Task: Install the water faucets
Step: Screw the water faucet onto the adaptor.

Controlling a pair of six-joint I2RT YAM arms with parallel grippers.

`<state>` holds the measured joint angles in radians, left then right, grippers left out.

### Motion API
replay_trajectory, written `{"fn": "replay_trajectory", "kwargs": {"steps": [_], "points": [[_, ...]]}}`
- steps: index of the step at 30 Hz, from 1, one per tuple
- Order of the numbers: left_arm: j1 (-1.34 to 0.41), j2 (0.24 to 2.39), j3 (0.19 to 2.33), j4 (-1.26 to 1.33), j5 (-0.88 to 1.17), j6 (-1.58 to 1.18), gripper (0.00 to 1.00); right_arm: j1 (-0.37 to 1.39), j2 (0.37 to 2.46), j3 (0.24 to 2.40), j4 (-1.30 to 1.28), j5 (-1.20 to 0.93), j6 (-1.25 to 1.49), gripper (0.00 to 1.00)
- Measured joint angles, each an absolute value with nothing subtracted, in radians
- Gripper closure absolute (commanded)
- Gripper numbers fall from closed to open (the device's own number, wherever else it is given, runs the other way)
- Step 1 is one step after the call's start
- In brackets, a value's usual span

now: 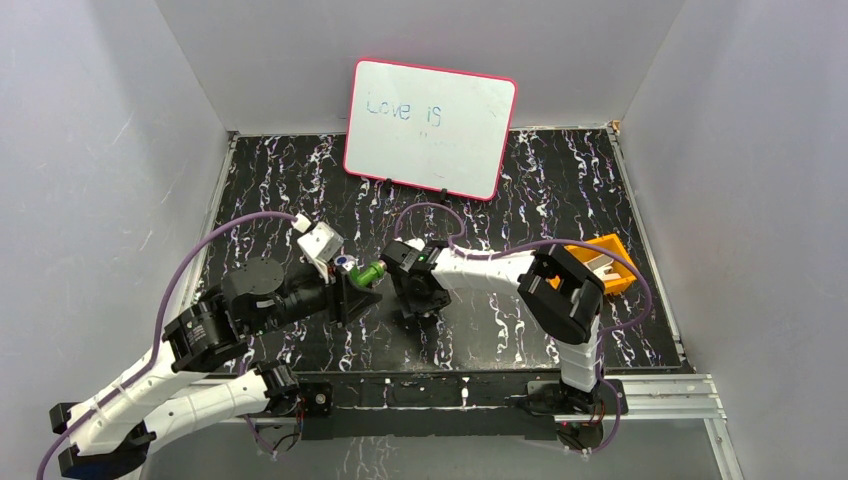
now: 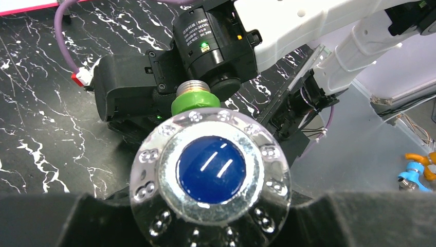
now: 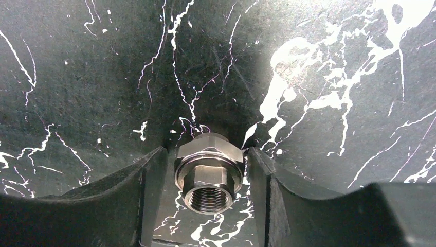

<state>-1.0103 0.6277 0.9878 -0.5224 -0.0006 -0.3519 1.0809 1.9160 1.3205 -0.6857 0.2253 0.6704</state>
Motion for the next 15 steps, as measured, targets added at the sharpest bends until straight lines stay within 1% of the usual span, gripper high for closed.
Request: {"fn": "replay_trajectory", "kwargs": {"steps": [6, 12, 15], "points": [[-1.01, 0.636, 0.988, -0.516, 0.027, -0.352, 1.0, 1.08, 1.916, 1.32, -0.682, 0.233, 0.692, 0.43], [-1.01, 0.67, 0.988, -0.513, 0.043, -0.352, 1.0, 1.08, 1.916, 1.32, -0.682, 0.239, 0.703, 0.45], [-1.01, 0.68, 0.988, -0.513, 0.047, -0.353, 1.0, 1.08, 1.916, 1.32, -0.682, 0.24, 0.704, 0.48]]}}
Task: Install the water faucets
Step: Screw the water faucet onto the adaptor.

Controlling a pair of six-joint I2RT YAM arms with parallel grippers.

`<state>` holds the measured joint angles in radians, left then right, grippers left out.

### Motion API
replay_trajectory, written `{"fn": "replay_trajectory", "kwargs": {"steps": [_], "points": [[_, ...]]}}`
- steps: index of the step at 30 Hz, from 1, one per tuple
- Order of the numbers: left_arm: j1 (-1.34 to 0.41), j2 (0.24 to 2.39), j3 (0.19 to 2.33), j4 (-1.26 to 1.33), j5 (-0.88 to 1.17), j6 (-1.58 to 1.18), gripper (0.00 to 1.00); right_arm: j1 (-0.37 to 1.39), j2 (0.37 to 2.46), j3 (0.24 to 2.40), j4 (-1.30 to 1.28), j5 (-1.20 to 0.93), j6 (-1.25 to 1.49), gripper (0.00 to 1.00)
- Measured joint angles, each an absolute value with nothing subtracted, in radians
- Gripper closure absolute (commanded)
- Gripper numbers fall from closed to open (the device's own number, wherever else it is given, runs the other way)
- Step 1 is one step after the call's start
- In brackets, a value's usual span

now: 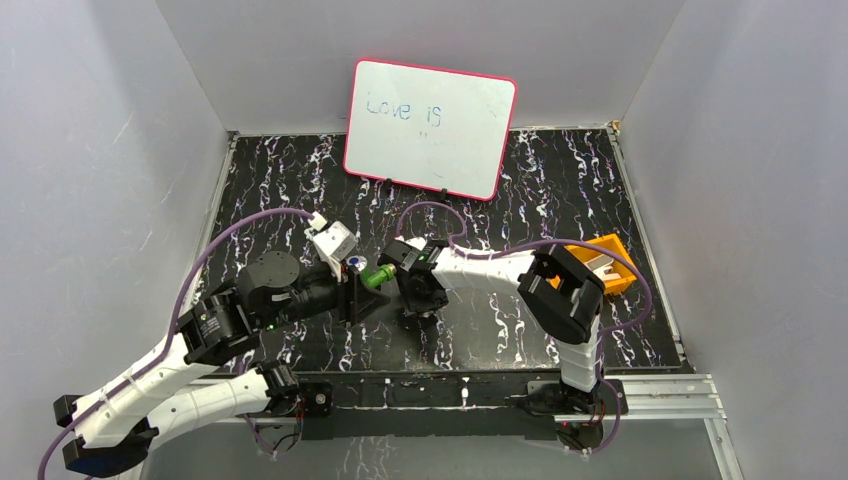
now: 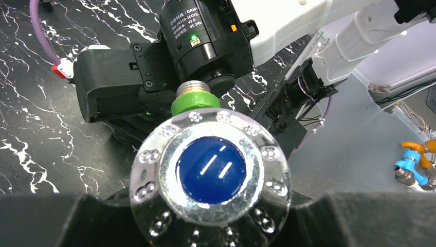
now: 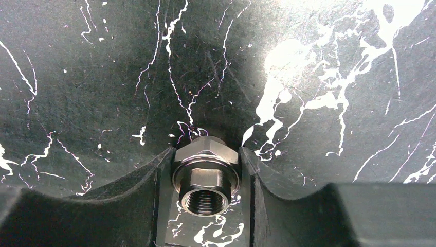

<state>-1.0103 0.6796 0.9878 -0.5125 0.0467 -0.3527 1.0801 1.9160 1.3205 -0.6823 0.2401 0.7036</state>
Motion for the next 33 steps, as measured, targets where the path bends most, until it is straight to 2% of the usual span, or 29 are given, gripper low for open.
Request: {"fn": "replay_trajectory", "kwargs": {"steps": [6, 12, 15, 20, 25, 33], "points": [[-1.01, 0.682, 0.988, -0.511, 0.056, -0.353, 1.0, 1.08, 1.916, 1.32, -0.684, 0.24, 0.704, 0.59], [-1.01, 0.681, 0.988, -0.509, 0.061, -0.358, 1.0, 1.08, 1.916, 1.32, -0.684, 0.24, 0.702, 0.9], [-1.01, 0.679, 0.988, -0.509, 0.063, -0.36, 1.0, 1.08, 1.914, 1.319, -0.683, 0.24, 0.694, 1.0], [-1.01, 0.677, 0.987, -0.505, 0.072, -0.364, 1.0, 1.072, 1.829, 1.229, -0.648, 0.245, 0.649, 1.0], [-1.01, 0.684, 0.957, -0.446, 0.111, -0.384, 1.0, 0.988, 1.543, 1.101, -0.601, 0.203, 0.574, 1.0], [-1.01, 0.742, 0.934, -0.362, 0.2, -0.395, 1.0, 0.945, 1.142, 1.082, -0.463, 0.159, 0.368, 1.0]]}}
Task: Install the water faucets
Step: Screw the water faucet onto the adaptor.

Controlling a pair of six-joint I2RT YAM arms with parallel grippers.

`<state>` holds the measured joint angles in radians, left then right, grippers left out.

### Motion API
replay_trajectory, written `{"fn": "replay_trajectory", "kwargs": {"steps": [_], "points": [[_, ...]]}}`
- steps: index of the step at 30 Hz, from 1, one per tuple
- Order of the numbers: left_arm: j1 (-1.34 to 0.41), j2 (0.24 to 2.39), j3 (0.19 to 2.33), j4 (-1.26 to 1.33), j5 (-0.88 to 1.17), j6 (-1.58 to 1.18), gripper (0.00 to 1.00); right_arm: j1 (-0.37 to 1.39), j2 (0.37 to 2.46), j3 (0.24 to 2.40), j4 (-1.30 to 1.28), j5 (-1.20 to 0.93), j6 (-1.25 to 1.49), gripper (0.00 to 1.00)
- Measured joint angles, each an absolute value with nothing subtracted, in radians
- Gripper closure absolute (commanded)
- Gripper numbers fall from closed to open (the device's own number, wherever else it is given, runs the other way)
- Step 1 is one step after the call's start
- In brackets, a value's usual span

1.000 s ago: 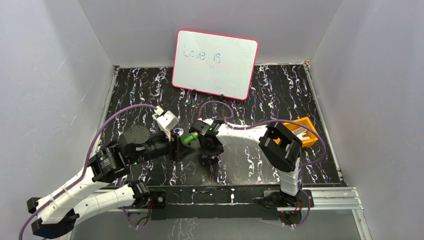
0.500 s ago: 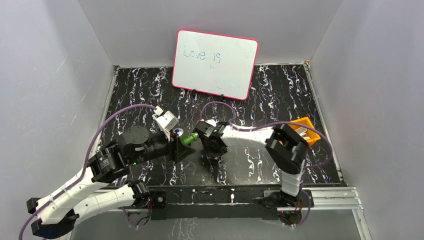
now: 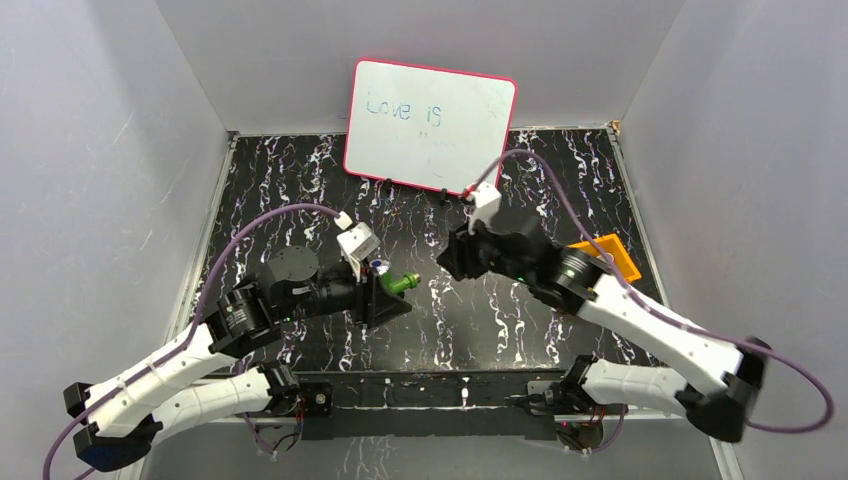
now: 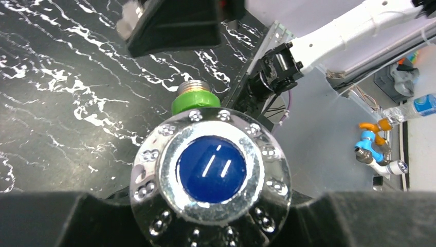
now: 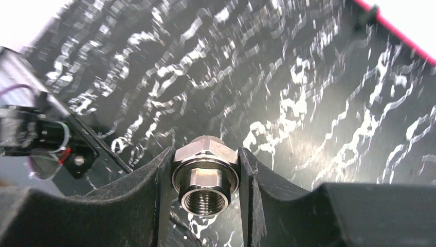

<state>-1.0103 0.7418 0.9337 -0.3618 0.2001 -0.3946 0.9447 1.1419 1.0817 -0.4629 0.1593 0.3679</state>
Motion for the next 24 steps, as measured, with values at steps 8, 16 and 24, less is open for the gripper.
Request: {"fn": "replay_trajectory", "kwargs": {"steps": [8, 16, 24], "points": [[-1.01, 0.783, 0.988, -0.339, 0.309, -0.358, 1.0, 0.949, 0.729, 0.9, -0.173, -0.009, 0.215, 1.0], [-1.01, 0.839, 1.098, -0.321, 0.489, -0.34, 1.0, 0.949, 0.666, 0.963, -0.08, -0.288, 0.066, 1.0], [-1.01, 0.868, 1.164, -0.302, 0.626, -0.337, 1.0, 0.949, 0.698, 1.086, -0.125, -0.52, -0.138, 1.0]]}}
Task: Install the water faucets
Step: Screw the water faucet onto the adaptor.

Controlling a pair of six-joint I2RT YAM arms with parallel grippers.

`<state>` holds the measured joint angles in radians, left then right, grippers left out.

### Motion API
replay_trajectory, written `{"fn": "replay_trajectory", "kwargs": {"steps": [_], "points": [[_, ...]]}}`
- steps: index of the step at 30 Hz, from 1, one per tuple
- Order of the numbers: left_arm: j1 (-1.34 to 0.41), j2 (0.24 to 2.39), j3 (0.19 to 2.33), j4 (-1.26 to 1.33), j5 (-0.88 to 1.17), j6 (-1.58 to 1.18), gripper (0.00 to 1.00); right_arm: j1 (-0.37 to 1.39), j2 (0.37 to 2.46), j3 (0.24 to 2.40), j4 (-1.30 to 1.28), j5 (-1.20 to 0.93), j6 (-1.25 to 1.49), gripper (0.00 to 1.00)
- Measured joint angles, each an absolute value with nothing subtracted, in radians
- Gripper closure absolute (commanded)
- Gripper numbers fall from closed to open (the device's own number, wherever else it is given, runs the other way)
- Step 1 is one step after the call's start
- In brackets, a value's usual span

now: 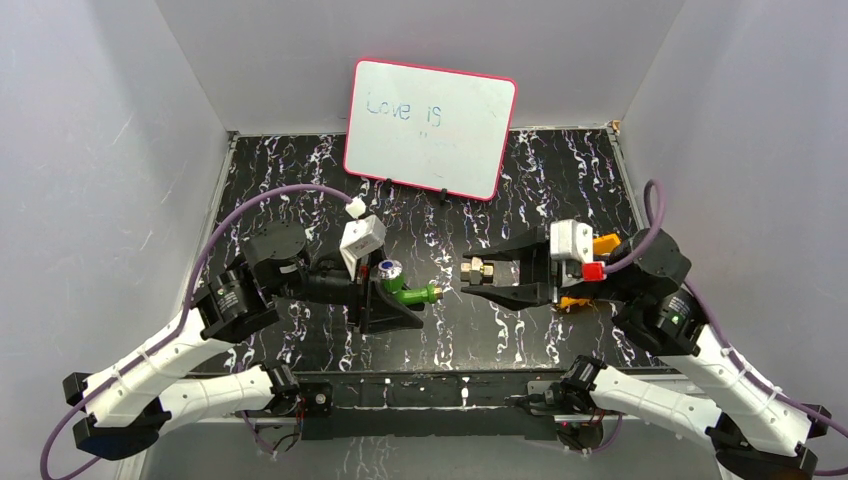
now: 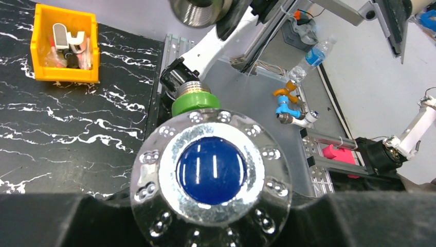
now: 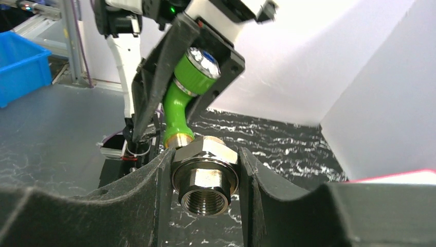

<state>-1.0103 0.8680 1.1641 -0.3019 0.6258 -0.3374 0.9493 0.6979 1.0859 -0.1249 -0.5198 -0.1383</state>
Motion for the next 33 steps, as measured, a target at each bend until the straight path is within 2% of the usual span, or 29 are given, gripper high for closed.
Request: {"fn": "replay_trajectory", "kwargs": {"steps": [6, 20, 33], "points": [[-1.01, 0.868, 1.167, -0.29, 0.645, -0.34, 1.0, 0.949, 0.752, 1.185, -0.174, -0.622, -0.219, 1.0], [-1.01, 0.868, 1.167, -0.213, 0.644, -0.372, 1.0, 0.949, 0.801, 1.203, -0.289, -0.691, -0.322, 1.0], [-1.01, 0.863, 1.152, -0.139, 0.644, -0.402, 1.0, 0.949, 0.787, 1.189, -0.186, -0.707, -0.292, 1.0]]}}
